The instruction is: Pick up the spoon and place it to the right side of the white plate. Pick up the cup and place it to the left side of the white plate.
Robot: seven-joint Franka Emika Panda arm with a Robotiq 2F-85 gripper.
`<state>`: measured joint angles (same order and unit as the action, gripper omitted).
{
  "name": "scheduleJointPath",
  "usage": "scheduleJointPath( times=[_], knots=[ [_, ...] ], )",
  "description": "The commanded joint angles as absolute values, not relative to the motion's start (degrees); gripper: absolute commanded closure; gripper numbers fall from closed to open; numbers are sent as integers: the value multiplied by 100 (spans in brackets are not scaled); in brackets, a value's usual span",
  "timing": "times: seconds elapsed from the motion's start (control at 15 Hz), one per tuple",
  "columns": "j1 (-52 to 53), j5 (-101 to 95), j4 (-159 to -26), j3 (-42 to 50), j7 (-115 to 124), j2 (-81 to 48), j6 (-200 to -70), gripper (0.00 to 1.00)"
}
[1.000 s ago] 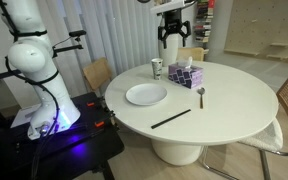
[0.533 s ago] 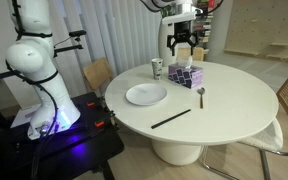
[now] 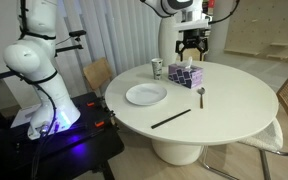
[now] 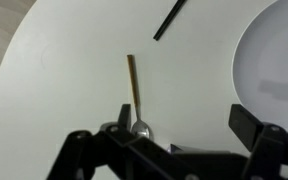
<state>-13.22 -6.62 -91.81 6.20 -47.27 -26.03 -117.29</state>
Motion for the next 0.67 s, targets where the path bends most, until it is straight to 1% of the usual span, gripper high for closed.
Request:
scheduleJointPath(
  times=[0.0,0.6],
  knots=[
    [-1561,-521,-8643,482,-5141,-3015,-11755,0],
    [-1829,-526,-7810,445,-5353,-4039,-11781,0]
  ],
)
